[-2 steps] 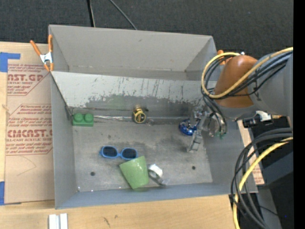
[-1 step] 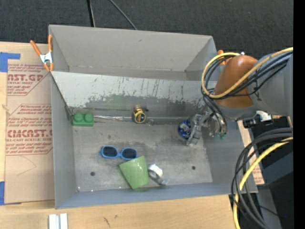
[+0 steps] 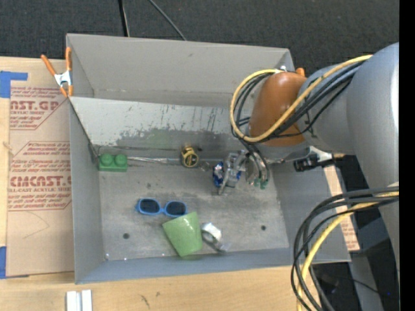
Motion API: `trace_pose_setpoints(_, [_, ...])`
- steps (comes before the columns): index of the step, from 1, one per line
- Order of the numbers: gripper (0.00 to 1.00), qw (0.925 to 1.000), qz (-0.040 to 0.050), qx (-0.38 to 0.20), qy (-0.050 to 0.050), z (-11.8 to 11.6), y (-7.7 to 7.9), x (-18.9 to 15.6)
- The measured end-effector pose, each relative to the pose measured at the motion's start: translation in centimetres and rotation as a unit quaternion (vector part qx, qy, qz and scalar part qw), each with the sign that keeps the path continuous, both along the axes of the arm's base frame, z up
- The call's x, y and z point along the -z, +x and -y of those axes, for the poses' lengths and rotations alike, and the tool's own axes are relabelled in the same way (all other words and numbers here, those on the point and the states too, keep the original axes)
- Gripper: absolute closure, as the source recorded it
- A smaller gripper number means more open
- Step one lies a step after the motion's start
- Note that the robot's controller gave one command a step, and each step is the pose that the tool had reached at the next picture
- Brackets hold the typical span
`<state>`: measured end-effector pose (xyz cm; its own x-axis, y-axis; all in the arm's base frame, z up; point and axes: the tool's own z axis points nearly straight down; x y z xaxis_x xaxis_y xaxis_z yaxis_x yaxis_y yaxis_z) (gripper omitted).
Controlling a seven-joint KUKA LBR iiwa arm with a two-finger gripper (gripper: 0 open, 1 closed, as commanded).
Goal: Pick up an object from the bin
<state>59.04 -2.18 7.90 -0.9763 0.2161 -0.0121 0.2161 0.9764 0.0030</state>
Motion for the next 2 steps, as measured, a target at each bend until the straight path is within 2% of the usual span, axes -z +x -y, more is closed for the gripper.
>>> trace_pose_setpoints(1, [1.0, 0.9978, 0.0075, -0.065, -0.004, -0.3, -0.9, 0.1])
trace_pose_setpoints(2, [1.0, 0.9931, -0.0003, -0.117, -0.002, -1.1, -0.8, -18.8])
